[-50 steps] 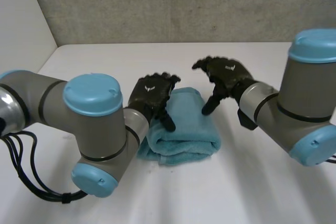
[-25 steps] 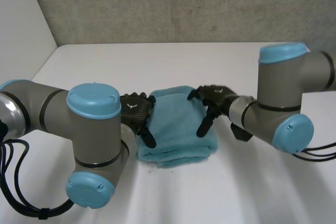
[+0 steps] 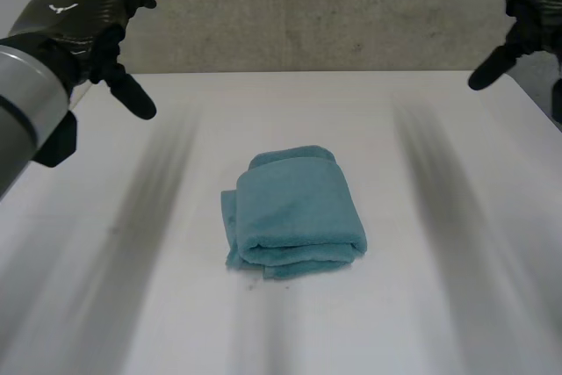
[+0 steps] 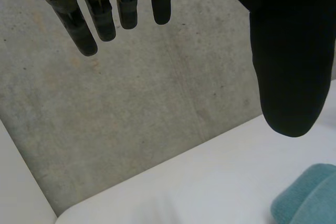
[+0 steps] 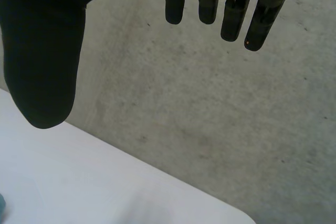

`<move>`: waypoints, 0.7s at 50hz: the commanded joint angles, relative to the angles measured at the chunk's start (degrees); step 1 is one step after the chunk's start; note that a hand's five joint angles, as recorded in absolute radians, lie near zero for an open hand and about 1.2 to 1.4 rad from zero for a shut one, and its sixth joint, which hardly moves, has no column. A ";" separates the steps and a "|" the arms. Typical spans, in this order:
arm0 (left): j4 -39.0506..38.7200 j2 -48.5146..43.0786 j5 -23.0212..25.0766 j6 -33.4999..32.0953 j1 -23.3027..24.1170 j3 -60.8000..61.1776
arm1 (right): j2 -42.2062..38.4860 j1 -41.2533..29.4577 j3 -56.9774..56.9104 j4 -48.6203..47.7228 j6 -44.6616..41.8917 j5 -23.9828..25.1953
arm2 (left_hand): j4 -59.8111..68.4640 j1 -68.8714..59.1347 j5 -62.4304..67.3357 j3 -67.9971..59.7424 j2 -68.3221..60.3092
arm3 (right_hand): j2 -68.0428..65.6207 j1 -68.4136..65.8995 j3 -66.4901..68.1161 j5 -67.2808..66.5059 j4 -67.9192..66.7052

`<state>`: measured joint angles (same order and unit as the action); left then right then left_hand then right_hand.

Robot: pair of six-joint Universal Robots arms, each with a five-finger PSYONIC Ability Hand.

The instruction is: Fold the laundry

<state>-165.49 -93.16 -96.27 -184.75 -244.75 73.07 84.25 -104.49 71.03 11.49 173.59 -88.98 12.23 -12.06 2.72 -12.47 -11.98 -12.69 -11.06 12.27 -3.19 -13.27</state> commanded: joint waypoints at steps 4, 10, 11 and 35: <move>1.40 2.02 3.20 0.53 -1.26 2.16 | 1.53 1.04 3.51 0.82 -1.76 0.38 | -2.23 2.06 -2.72 2.47 1.98 | 2.69 1.06 -2.27 3.19 3.27; 1.22 1.93 3.29 0.80 -1.26 2.60 | 1.97 0.96 4.65 0.47 -1.94 0.38 | -2.23 2.06 -2.72 2.47 1.98 | 2.69 1.06 -2.27 3.19 3.27; 1.22 1.93 3.29 0.80 -1.26 2.61 | 2.06 0.96 5.17 0.38 -2.02 0.47 | -2.23 2.06 -2.72 2.47 1.98 | 2.69 1.06 -2.27 3.19 3.27; -7.57 2.45 3.46 1.15 -0.29 7.26 | 1.97 0.25 7.20 -0.67 -2.82 0.56 | -2.23 2.06 -2.72 2.47 1.98 | 2.69 1.06 -2.27 3.19 3.27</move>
<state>-172.52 -91.04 -92.80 -183.68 -245.24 79.85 86.04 -104.25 77.94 11.25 170.76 -88.40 12.23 -12.06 2.71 -12.47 -11.99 -12.69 -11.06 12.27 -3.19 -13.27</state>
